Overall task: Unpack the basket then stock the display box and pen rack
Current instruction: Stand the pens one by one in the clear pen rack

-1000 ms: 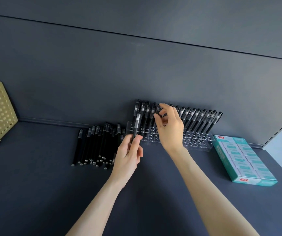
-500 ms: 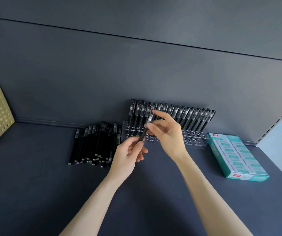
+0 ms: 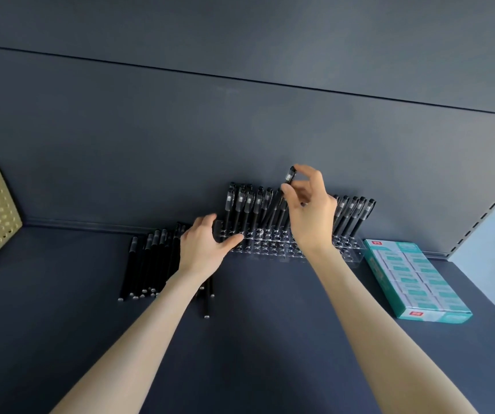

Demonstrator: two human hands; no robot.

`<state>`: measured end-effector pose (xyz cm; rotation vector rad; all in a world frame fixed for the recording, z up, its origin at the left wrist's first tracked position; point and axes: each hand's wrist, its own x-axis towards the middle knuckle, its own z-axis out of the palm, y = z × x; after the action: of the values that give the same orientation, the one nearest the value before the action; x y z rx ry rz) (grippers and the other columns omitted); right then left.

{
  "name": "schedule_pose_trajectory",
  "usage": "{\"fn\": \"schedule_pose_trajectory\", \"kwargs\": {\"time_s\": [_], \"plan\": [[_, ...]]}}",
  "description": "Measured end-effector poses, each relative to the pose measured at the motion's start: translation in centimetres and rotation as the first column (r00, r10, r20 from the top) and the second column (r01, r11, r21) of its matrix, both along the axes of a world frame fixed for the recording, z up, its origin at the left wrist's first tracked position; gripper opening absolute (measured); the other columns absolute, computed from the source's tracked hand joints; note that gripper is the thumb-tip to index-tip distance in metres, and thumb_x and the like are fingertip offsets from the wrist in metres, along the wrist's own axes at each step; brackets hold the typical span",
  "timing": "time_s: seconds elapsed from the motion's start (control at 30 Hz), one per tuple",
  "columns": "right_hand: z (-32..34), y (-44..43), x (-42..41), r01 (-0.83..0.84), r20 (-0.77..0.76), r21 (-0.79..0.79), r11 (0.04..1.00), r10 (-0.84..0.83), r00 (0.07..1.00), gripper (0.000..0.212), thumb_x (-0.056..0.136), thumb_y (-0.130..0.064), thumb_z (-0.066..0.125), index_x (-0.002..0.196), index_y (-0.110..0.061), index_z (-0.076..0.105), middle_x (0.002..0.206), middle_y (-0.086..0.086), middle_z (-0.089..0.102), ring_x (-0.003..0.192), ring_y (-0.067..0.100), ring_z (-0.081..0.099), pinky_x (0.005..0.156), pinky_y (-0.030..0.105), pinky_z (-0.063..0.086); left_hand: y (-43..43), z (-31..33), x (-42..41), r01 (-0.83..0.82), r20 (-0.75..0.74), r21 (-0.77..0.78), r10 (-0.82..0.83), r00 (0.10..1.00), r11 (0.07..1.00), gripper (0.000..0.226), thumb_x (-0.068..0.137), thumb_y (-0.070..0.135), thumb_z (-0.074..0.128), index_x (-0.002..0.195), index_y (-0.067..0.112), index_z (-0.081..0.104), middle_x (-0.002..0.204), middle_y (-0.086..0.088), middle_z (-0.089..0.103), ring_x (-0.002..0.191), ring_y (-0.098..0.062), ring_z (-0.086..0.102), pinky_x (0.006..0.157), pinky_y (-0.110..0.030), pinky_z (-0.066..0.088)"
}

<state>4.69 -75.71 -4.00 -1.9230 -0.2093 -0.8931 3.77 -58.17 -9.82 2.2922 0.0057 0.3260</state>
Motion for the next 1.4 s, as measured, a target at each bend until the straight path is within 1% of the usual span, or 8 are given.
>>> {"fn": "schedule_pose_trajectory", "kwargs": {"time_s": [0.2, 0.33, 0.5, 0.73, 0.87, 1.1, 1.27, 1.4], "plan": [[-1.1, 0.6, 0.2, -0.001, -0.026, -0.084, 0.996, -0.001, 1.000, 0.030, 0.090, -0.012, 0.061, 0.119, -0.015, 0.055, 0.084, -0.005, 0.065, 0.075, 0.013, 0.063, 0.079, 0.036, 0.053, 0.4, -0.8, 0.5, 0.000, 0.024, -0.016, 0.001, 1.000, 1.000, 0.057, 0.080, 0.041, 0.072, 0.121, 0.003, 0.061, 0.115, -0.013, 0.062, 0.107, -0.030, 0.059, 0.091, -0.041, 0.045], [-2.4, 1.1, 0.3, -0.005, -0.045, -0.124, 0.992, -0.001, 0.999, 0.029, 0.089, -0.010, 0.062, 0.117, -0.014, 0.058, 0.087, -0.003, 0.059, 0.072, 0.020, 0.061, 0.076, 0.045, 0.052, 0.4, -1.0, 0.5, -0.008, 0.042, -0.039, 0.010, 0.999, 0.999, 0.055, 0.079, 0.043, 0.073, 0.119, 0.006, 0.063, 0.114, -0.010, 0.063, 0.106, -0.026, 0.060, 0.090, -0.038, 0.046], [-3.6, 1.3, 0.4, 0.009, -0.065, -0.192, 0.981, -0.021, 0.998, 0.030, 0.088, -0.009, 0.063, 0.117, -0.014, 0.058, 0.085, -0.004, 0.057, 0.068, 0.019, 0.057, 0.071, 0.045, 0.052, 0.4, -1.0, 0.5, -0.010, 0.046, -0.033, 0.012, 0.999, 0.999, 0.056, 0.078, 0.044, 0.073, 0.120, 0.008, 0.063, 0.116, -0.008, 0.064, 0.107, -0.024, 0.061, 0.090, -0.035, 0.046], [-4.0, 1.3, 0.1, 0.036, -0.081, -0.210, 0.977, -0.055, 0.995, 0.031, 0.089, -0.011, 0.061, 0.119, -0.016, 0.057, 0.089, -0.001, 0.062, 0.069, 0.020, 0.059, 0.069, 0.043, 0.052, 0.3, -0.8, 0.4, -0.013, 0.032, 0.033, 0.012, 0.999, 0.999, 0.053, 0.080, 0.045, 0.070, 0.118, 0.009, 0.064, 0.112, -0.008, 0.064, 0.103, -0.028, 0.062, 0.090, -0.040, 0.046], [-3.6, 1.2, -0.5, 0.034, -0.094, -0.218, 0.975, -0.055, 0.994, 0.034, 0.089, -0.011, 0.061, 0.122, -0.016, 0.056, 0.096, -0.001, 0.060, 0.072, 0.016, 0.057, 0.071, 0.043, 0.052, 0.2, -0.2, 0.1, -0.032, 0.035, 0.108, 0.028, 0.999, 0.994, 0.056, 0.084, 0.044, 0.067, 0.126, 0.009, 0.058, 0.123, -0.010, 0.059, 0.110, -0.031, 0.058, 0.098, -0.041, 0.041], [-4.0, 2.9, -3.2, -0.045, -0.078, -0.112, 0.993, 0.037, 0.996, 0.016, 0.090, -0.012, 0.059, 0.105, -0.007, 0.062, 0.088, 0.003, 0.059, 0.069, 0.018, 0.055, 0.066, 0.041, 0.051, 2.5, 0.0, -3.3, -0.169, 0.111, 0.044, 0.163, 0.980, 0.985, 0.032, 0.088, 0.028, 0.065, 0.113, 0.008, 0.065, 0.114, -0.009, 0.063, 0.107, -0.028, 0.058, 0.095, -0.044, 0.042], [-5.5, 6.8, -4.3, -0.151, -0.268, -0.157, 0.976, 0.105, 0.958, 0.008, 0.091, -0.017, 0.058, 0.095, -0.014, 0.064, 0.086, -0.002, 0.062, 0.074, 0.014, 0.057, 0.072, 0.036, 0.051, 6.4, -1.4, -5.8, -0.315, 0.022, 0.085, 0.314, 0.949, 0.945, 0.036, 0.090, 0.031, 0.061, 0.119, 0.009, 0.060, 0.123, -0.012, 0.057, 0.118, -0.031, 0.048, 0.096, -0.047, 0.035], [-6.8, 10.4, -4.8, -0.163, -0.457, -0.290, 0.943, 0.013, 0.890, 0.017, 0.091, -0.027, 0.056, 0.103, -0.016, 0.060, 0.097, -0.002, 0.061, 0.088, 0.019, 0.059, 0.076, 0.035, 0.050, 9.2, -2.1, -5.8, -0.363, -0.107, 0.157, 0.381, 0.918, 0.918, 0.056, 0.089, 0.045, 0.059, 0.129, 0.008, 0.049, 0.132, -0.016, 0.046, 0.121, -0.034, 0.040, 0.098, -0.045, 0.031]]}}
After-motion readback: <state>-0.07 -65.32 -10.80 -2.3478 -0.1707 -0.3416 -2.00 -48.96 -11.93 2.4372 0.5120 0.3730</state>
